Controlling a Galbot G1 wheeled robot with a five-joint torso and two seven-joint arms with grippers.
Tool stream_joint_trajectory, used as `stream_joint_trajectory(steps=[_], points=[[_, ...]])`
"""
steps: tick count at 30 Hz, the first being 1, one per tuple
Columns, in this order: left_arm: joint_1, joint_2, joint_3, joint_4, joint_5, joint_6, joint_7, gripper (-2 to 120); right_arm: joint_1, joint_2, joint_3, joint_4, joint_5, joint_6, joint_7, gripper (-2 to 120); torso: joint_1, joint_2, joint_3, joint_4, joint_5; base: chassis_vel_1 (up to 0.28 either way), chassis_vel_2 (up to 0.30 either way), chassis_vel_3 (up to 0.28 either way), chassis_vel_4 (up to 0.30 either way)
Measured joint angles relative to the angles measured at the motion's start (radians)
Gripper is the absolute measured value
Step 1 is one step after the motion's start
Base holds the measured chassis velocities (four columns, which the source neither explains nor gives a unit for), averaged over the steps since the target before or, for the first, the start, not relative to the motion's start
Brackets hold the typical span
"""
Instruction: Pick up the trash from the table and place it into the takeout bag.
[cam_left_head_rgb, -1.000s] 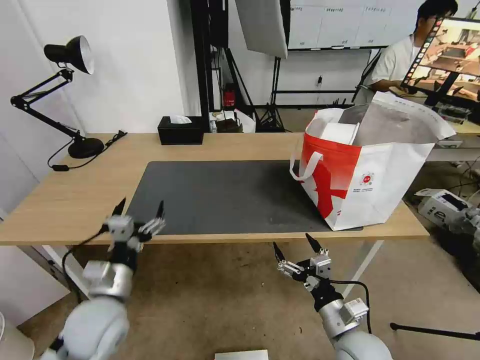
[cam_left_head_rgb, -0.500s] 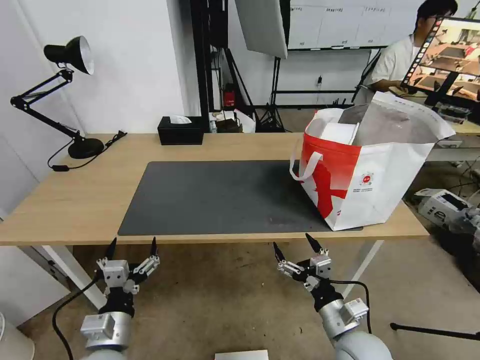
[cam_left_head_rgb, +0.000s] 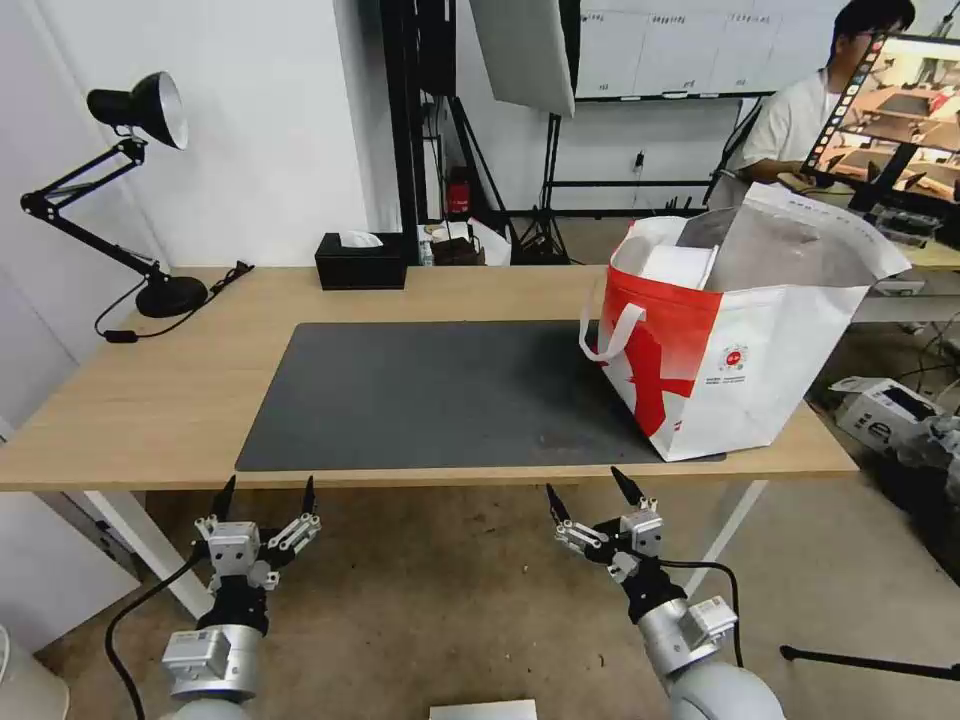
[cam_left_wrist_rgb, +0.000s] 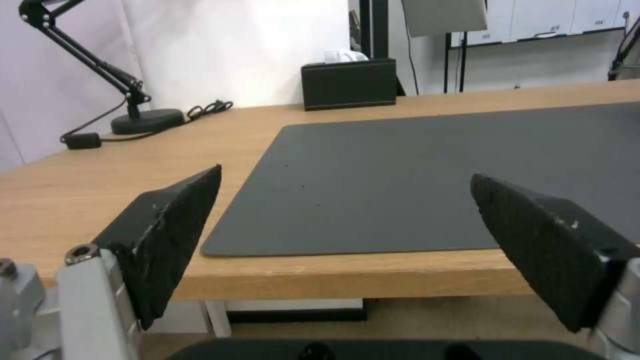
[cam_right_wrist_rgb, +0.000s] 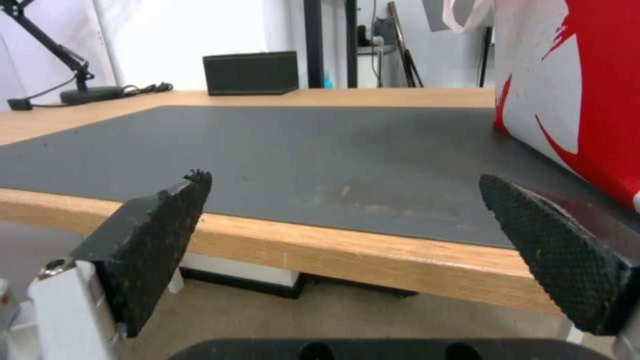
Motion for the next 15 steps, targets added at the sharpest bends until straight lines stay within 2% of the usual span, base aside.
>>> stream_joint_trajectory(steps=[15], points=[[-0.002,0.001,0.002,0.000,-0.002,0.002,-0.002,100,0.000,0.000,0.000,0.000,0.000,0.000,0.000,100,0.000,0.000,0.000,0.0000,0.0000,0.000,0.000,0.000,0.000]])
